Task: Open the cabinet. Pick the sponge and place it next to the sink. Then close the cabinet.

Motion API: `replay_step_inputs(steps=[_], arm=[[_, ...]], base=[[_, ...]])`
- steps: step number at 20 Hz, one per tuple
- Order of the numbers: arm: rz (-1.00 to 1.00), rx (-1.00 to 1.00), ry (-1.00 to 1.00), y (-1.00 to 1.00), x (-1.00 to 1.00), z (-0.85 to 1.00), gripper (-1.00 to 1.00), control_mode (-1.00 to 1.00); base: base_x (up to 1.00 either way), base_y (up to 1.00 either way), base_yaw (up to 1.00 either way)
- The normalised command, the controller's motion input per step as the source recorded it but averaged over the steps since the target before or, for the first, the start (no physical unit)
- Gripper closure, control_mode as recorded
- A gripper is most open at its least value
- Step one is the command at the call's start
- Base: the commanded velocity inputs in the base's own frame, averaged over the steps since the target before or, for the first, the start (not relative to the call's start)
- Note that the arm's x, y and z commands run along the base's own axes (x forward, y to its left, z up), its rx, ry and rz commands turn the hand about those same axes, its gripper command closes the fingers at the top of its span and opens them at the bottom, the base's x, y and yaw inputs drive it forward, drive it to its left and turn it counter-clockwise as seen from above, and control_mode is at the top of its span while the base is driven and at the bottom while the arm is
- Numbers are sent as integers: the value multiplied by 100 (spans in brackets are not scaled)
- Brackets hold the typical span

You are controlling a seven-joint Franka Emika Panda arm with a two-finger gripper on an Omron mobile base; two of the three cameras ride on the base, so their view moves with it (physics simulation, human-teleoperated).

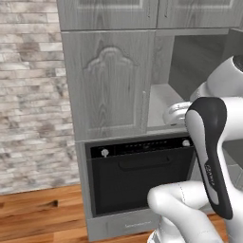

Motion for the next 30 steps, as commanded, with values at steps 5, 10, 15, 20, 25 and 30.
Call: replay_step_inputs(steps=[5,10,15,20,25,30], arm=[[0,0,0,0,0,0,-100,100],[0,0,0,0,0,0,-100,100],[0,0,0,0,0,0,-100,100],[0,0,0,0,0,0,-100,100],[0,0,0,0,0,0,-100,-100],[0,0,0,0,0,0,-100,-100]], base=[[0,3,0],[0,0,0],[0,0,0],[0,0,0],[0,0,0],[0,0,0]])
